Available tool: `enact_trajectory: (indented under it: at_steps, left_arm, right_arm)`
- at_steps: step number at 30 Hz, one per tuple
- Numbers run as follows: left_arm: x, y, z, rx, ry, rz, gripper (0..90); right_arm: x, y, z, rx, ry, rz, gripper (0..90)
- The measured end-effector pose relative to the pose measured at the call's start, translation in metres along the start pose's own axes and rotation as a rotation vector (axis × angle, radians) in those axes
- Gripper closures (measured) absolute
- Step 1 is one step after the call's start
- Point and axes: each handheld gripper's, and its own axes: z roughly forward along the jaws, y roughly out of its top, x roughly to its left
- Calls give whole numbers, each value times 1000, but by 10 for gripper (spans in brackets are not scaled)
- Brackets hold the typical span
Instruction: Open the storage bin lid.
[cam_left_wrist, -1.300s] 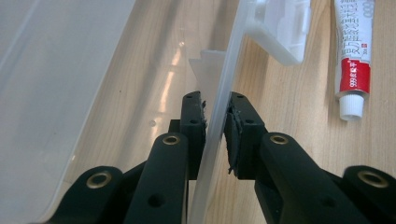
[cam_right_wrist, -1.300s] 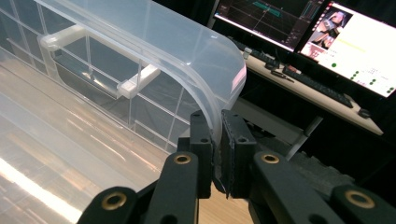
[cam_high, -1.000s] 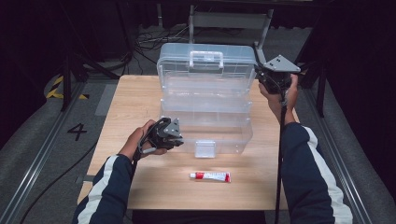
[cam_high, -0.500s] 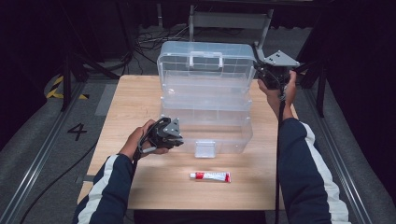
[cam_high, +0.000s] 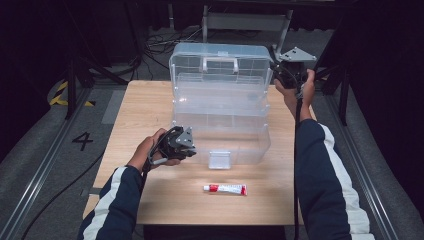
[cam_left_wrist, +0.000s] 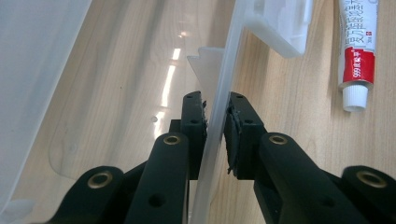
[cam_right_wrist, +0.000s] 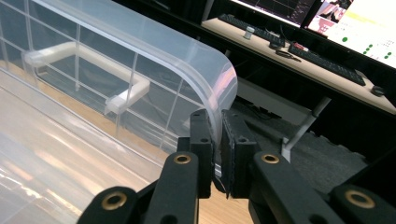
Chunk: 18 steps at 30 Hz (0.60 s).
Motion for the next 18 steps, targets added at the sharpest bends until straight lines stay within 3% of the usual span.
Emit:
enact_trajectory:
  at_steps: [3, 18]
  left_arm:
    - [0, 0, 0, -1, 2, -1, 791]
    - [-2, 0, 0, 6, 21, 11, 786]
  right_arm:
    - [1, 2, 4, 7, -12, -28, 835]
    - [-3, 3, 23, 17, -26, -30, 828]
